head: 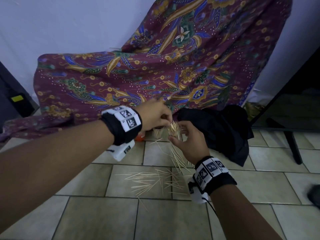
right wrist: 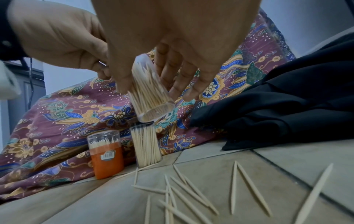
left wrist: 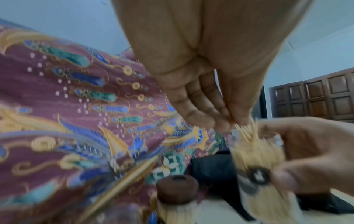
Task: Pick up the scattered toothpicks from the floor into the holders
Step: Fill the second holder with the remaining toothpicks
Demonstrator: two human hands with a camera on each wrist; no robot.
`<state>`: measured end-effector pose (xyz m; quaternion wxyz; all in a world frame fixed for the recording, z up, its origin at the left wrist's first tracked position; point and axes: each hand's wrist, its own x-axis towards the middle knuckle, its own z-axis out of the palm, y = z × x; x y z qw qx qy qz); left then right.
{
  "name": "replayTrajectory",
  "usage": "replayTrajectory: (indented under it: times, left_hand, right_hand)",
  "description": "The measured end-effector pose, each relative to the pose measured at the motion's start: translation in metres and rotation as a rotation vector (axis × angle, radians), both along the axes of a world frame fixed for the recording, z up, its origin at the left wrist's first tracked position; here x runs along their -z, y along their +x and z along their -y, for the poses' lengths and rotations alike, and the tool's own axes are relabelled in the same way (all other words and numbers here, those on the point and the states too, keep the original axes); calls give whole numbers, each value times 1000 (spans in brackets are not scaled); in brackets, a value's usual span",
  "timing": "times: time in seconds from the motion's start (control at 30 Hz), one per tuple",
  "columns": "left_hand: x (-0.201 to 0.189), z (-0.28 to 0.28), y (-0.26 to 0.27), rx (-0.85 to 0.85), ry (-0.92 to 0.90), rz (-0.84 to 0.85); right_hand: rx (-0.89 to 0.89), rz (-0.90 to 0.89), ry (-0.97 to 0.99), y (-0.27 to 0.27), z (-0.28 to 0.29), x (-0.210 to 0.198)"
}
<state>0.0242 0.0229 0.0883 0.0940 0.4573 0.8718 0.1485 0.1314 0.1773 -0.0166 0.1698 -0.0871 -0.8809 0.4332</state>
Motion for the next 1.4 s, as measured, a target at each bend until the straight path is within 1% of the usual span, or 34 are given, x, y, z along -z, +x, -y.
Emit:
replayTrajectory:
  times: [0.13,0.27,0.3,0.33,0.4,0.43,0.47,0.5,0.6,0.7,0.83,0.97,1.07,1.1,1.2,1.33,1.4]
  left_hand:
    - [28,-1,10,32,123,-58]
    - [32,12,6,108,246,-134]
    - [32,17,8,146,221,-149]
    - [34,22,11,184,140,-169]
    - [43,30,19,256,-118,-233]
    - [48,32,22,283,-211,-250]
    - [53,34,24,295,-253,-250]
    - [54,36,24,294,-248,-241]
    - [54,35,23,260,-126,-251]
    - [55,31,28,268,-148,-253]
    - [57,27,26,276,-76,-311]
    - [59,26,28,284,-123,-322]
    - [56,27,26,255,-50,-313]
    - [56,27,27,248,-52,-308]
    - [58,27,29,257,-139,-288]
    - [56,27,27,224,-44,-295]
    - [54,27,27,214,-53,-297]
  right_hand:
    - [-10,4,3,3,1,1]
    - [-3,10,-9,6,1,-1]
    - [-3,10,-9,7,0,-1]
    - [-3,10,-7,8,0,-2]
    - [-6,7,-8,10,0,-3]
    - [-7,4,-11,11,-1,-3]
    - [-5,5,-14,12,-1,-3]
    - [-3,8,-15,12,0,-4]
    - [5,17,1,14,0,-4]
    - [5,16,0,15,2,-4]
    - [17,6,2,18,4,-4]
    - [22,13,6,22,4,-4]
    - [29,22,14,25,4,-4]
    - [31,22,16,26,5,-4]
    - [33,17,6,28,7,-5]
    - [33,17,13,30,10,-7]
    - [31,15,7,30,12,-8]
